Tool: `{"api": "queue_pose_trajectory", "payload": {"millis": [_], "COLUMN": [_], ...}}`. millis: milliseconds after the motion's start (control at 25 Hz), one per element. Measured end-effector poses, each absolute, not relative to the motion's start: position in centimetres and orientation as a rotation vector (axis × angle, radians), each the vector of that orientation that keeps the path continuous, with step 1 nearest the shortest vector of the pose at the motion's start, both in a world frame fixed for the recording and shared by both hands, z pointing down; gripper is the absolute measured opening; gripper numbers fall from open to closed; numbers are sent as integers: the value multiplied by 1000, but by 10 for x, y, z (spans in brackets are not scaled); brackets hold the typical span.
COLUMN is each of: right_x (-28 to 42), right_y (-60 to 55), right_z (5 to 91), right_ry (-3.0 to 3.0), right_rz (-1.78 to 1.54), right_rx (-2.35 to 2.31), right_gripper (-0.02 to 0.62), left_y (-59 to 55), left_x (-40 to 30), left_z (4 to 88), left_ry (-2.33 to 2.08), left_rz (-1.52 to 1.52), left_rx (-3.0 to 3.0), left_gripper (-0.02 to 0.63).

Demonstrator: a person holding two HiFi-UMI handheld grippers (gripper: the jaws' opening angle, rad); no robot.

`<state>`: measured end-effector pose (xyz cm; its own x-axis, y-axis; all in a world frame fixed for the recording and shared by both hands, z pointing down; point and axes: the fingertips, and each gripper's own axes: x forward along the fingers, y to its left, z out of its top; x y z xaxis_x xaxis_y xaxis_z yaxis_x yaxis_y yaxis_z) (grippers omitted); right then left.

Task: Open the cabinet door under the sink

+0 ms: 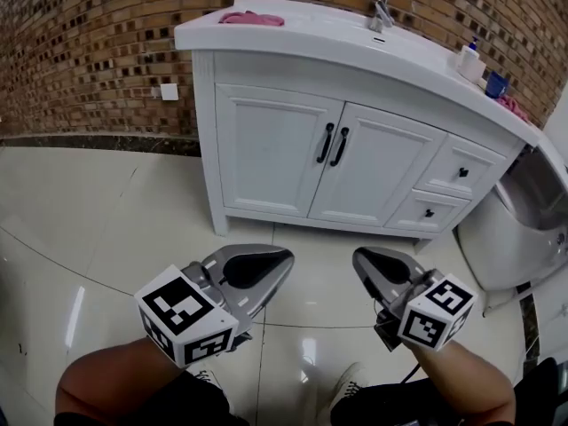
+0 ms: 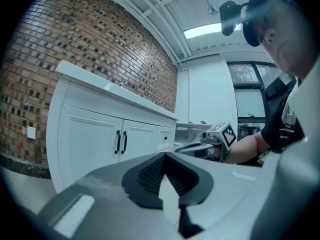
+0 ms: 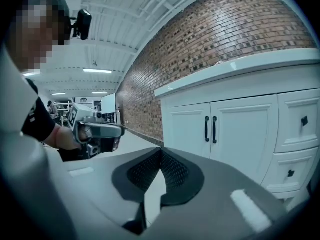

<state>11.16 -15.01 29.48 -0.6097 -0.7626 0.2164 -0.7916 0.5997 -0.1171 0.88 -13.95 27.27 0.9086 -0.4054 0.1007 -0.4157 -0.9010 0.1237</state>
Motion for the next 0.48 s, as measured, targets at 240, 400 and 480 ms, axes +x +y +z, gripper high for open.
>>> {"api": "queue_pose_trajectory", "payload": {"millis": [240,400,480], "right_x": [116,120,127], "right_y": [-195,-232,-254], "right_z": [299,290,287], "right_ry": [-2622,-2609,-2596], "right_rz": [273,196,159], "right_rx": [1347,1361,1409], "right_gripper": [16,20,36], "left_y": [-146,-147,-147], "left_x": [1,1,3], "left_z": [271,272,271], "left_ry": [-650,-630,-623], "left_rz": [77,75,76], "left_rx": [2933,2931,2932], "left_gripper": [6,6,6]}}
